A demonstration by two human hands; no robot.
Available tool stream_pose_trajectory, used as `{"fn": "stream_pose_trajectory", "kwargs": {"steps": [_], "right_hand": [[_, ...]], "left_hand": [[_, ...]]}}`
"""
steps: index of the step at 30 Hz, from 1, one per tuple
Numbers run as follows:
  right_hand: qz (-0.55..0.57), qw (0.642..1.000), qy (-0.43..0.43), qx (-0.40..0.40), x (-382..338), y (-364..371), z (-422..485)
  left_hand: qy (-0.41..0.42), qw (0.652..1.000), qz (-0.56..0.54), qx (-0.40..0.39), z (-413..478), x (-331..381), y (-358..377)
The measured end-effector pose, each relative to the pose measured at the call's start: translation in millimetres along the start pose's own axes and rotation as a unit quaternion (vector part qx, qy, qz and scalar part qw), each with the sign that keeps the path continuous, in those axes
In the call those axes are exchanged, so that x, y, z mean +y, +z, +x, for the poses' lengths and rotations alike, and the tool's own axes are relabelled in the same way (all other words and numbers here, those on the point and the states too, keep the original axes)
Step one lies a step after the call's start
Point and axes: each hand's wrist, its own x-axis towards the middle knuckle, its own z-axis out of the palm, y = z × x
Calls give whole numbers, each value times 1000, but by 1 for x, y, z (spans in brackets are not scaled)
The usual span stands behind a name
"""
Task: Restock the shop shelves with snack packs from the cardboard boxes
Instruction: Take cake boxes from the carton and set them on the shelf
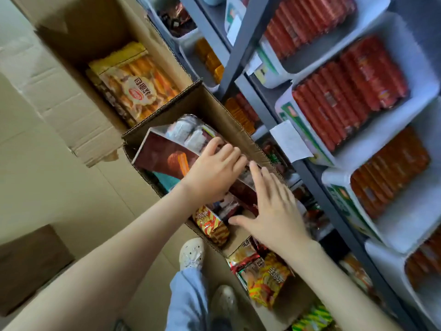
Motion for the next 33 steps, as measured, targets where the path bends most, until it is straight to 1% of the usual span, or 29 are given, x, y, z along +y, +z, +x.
{"fn": "stream_pose_trajectory", "kwargs": {"steps": [2, 4, 5, 7, 10, 12, 15, 18, 20, 23, 25, 30, 33], "right_hand": [[-61, 997, 15, 53, -13, -14, -9], [-64, 991, 53, 108, -17, -29, -17], [-55, 989, 57, 122, -20, -39, -22], [-49, 986, 36, 155, -24, -59, -35], [-35, 978, -10, 204, -26, -86, -63], [-31, 969, -30, 242, -23, -104, -88], [-53, 958, -32, 281, -14, -130, -139], [-60, 949, -8, 309, -1, -151, -203], [-72, 938, 4, 338, 8, -168, -249], [-82, 928, 20, 363, 17, -192, -327], [-93, 918, 25, 385, 21, -205, -382], [-118, 879, 26, 462, 24, -245, -501], [-133, 843, 33, 520, 18, -270, -558]], "left_hand": [[-29, 999, -7, 20, -4, 9, -32], [-49, 998, -4, 29, -12, 19, -66], [-58, 998, -2, 32, -17, 24, -82], [-77, 997, 4, 26, -26, 32, -112], [-91, 996, 4, -9, -39, 47, -151], [-92, 996, -11, -7, -47, 61, -176], [-68, 997, -5, 28, -58, 92, -215], [-39, 997, 60, 28, -75, 131, -255], [-33, 993, 93, 65, -84, 158, -284], [-21, 989, 102, 109, -94, 208, -337], [2, 984, 107, 139, -101, 243, -373], [42, 964, 128, 231, -123, 314, -461], [57, 939, 156, 300, -135, 343, -512]]}}
